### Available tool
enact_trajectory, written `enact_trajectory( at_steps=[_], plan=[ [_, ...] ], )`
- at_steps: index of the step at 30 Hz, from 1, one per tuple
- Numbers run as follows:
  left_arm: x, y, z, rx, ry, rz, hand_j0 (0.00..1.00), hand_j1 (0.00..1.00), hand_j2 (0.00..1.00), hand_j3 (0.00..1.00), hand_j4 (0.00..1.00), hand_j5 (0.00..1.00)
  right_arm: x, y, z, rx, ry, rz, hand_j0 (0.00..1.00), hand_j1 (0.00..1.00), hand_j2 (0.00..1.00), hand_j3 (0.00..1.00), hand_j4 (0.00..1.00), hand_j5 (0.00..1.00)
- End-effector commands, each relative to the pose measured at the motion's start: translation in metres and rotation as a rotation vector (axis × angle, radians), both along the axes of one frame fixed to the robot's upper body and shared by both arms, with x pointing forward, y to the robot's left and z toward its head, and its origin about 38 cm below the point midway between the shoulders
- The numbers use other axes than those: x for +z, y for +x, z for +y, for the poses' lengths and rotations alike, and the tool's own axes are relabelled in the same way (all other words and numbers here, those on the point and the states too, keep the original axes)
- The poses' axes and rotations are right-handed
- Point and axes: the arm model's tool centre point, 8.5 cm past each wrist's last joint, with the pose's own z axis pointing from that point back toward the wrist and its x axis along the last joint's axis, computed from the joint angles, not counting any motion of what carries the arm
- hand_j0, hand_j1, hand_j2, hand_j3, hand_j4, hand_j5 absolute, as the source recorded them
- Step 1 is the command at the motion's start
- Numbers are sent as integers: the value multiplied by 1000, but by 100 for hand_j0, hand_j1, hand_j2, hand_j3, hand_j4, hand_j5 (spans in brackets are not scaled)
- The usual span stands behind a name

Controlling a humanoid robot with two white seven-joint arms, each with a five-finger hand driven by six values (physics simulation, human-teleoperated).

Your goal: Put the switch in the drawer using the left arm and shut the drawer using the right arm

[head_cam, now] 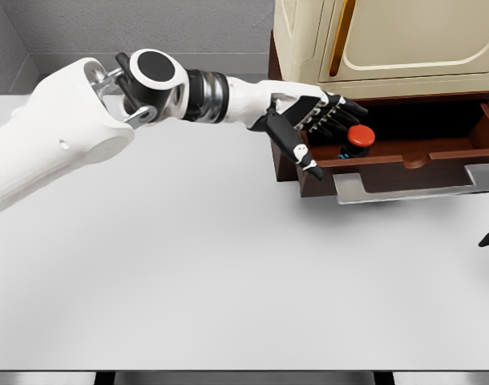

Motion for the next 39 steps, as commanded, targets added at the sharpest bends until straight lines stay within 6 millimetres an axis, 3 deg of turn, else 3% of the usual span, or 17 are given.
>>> enact_trajectory(
  at_steps=[1,7,10,12,14,16,20,23,25,26,28,31,35,37,39],
  plan=[
    [-2,2,-5,3,-3,9,100,100,100,100,100,100,1,0,0,-2,7,-1,50,50,50,50,50,50],
    [-5,1,-19,-13,-8,22,100,100,100,100,100,100,1,0,0,-2,7,-1,50,50,50,50,50,50],
    [-2,-5,-39,-47,-22,22,100,100,100,100,100,100,1,0,0,-2,7,-1,50,50,50,50,50,50],
    [4,6,-48,-26,-22,21,100,100,100,100,100,100,1,0,0,-2,7,-1,50,50,50,50,50,50],
    [7,-2,-65,-85,-25,16,100,100,100,100,100,100,1,0,0,-2,7,-1,50,50,50,50,50,50],
    [35,-4,-61,-154,-70,22,100,100,100,100,100,100,1,0,0,-2,7,-1,50,50,50,50,50,50],
    [51,-8,-62,-197,-95,16,100,100,100,100,100,100,2,1,0,-2,7,-6,50,50,50,50,50,50],
    [69,-41,-67,-301,-103,-50,100,100,100,100,100,100,5,4,0,1,6,-18,47,47,47,47,47,47],
    [89,-76,-28,-375,-99,-161,100,100,100,100,100,100,7,6,1,3,7,-28,38,38,38,38,38,38],
    [97,-79,10,-365,-139,-195,100,100,100,100,100,100,10,9,1,5,6,-37,36,36,36,36,36,36],
    [91,-64,63,-295,-233,-237,100,100,100,100,100,100,9,17,9,40,4,-34,36,36,36,36,36,36],
    [75,-56,169,-135,-269,-361,100,100,100,100,100,100,10,20,12,52,2,-35,39,39,39,39,39,39],
    [49,-74,228,-110,-306,-474,100,100,100,100,100,100,18,28,15,66,-1,-63,42,42,42,42,42,42],
    [23,-84,231,-156,-315,-486,100,100,100,100,100,100,22,33,18,74,0,-78,43,43,43,43,43,43],
    [22,-86,231,-175,-310,-510,100,100,100,100,100,100,21,39,25,103,0,-74,48,48,48,48,48,48]
  ],
)
